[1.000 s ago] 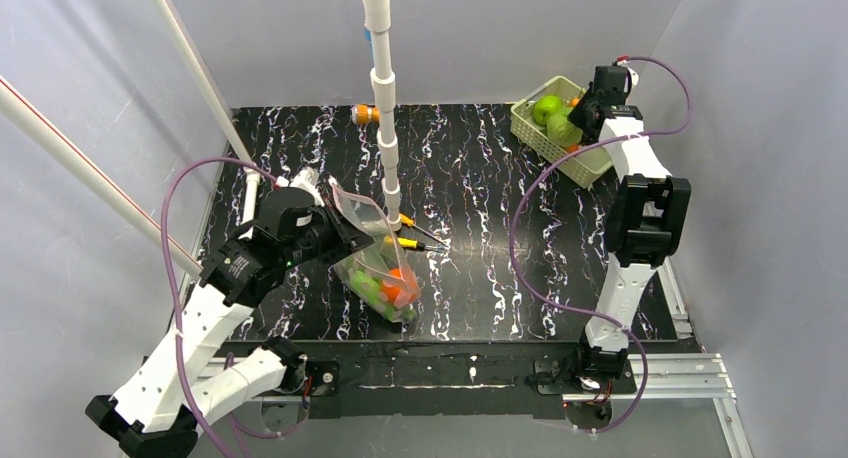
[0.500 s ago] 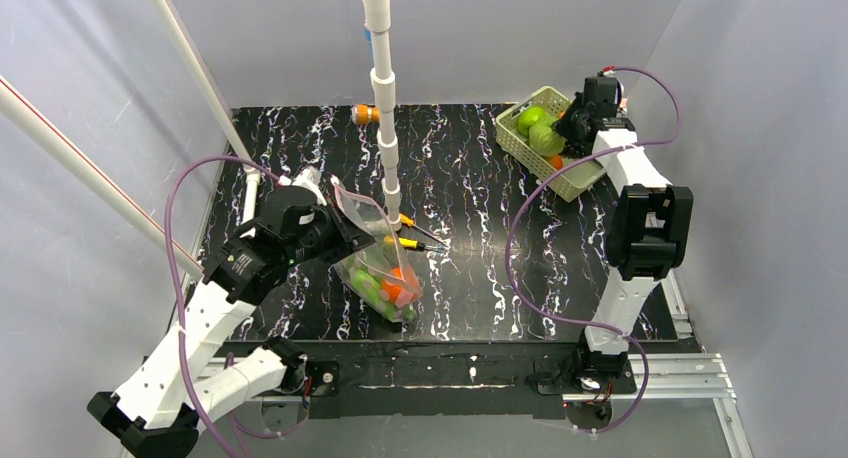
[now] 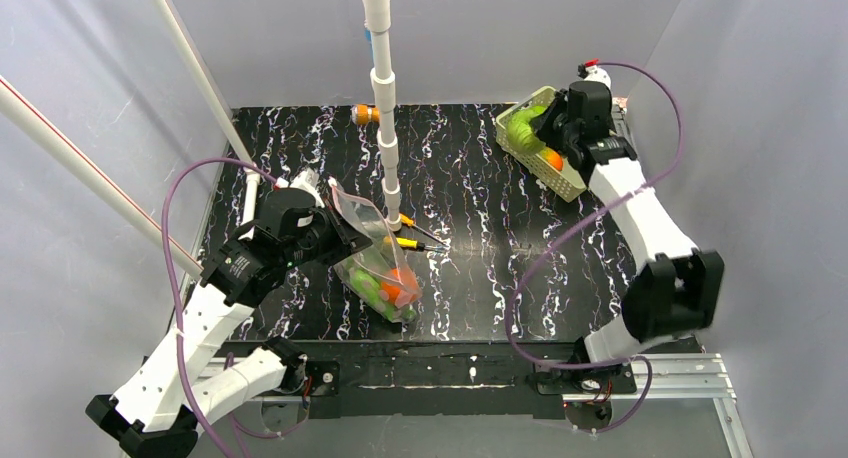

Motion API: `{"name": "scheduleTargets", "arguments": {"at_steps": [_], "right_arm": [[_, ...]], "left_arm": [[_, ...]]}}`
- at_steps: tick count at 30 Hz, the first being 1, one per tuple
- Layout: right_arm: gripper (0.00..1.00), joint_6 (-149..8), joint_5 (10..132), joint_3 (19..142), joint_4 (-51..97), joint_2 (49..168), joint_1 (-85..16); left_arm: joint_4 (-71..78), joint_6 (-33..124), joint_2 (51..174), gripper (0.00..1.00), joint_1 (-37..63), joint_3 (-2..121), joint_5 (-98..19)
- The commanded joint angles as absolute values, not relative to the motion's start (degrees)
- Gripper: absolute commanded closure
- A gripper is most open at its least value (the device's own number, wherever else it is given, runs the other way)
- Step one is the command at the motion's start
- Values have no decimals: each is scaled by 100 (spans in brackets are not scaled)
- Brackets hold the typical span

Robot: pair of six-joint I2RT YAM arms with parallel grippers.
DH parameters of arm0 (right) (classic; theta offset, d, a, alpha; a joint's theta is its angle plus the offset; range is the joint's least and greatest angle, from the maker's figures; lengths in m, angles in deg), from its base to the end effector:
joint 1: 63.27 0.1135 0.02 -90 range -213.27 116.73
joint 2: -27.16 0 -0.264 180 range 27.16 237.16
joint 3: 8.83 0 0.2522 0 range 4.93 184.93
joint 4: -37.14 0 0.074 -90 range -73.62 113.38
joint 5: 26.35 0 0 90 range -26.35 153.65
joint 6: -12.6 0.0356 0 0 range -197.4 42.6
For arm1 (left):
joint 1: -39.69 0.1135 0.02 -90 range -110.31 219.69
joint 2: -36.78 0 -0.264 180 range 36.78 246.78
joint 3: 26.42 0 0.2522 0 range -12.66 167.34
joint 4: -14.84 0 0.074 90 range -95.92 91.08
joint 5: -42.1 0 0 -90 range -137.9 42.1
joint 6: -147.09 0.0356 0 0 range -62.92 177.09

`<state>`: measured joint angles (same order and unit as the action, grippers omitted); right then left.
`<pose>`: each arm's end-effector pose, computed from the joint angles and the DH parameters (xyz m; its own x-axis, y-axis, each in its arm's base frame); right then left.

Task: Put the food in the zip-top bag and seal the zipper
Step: Move the bin to the center of the board, then place the fake vegetable in the zipper food storage bag.

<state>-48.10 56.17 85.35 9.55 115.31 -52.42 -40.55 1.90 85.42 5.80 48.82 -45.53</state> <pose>0.3583 0.0640 0.3637 -0.3479 0.4274 -0.8345 0.1176 0.9029 0.4134 0.1379 -0.0944 0.3718 -0.7103 -0.5111 -0.4839 0.0070 0.6824 -0.7309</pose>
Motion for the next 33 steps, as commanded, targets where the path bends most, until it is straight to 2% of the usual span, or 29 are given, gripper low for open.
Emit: {"name": "scheduleTargets", "arguments": {"at_steps": [1,6,15,21,28,33], "right_arm": [[99,-4761,5856,7882,1026,10304,-4937],[99,-4105,7590,6695,1487,9344,-4702],[99,-4130,8364,6240,589,8346,-3529],[99,-4136,8271,6743,590,7769,-2624],[99,-3037,7596,7121,1797,8274,-1296],[99,-2699,6985,7395,2577,8758,-738]], "left_arm": [[-4055,236,8473,100,585,4846,-4557],[-3673,76,8269,100,582,4538,-4499],[-3348,-9,8196,100,585,4395,-4460],[-3282,-8,8231,100,585,4389,-4411],[-3085,-108,8471,100,585,4432,-4321],[-3043,-200,8411,100,585,4318,-4268]]}}
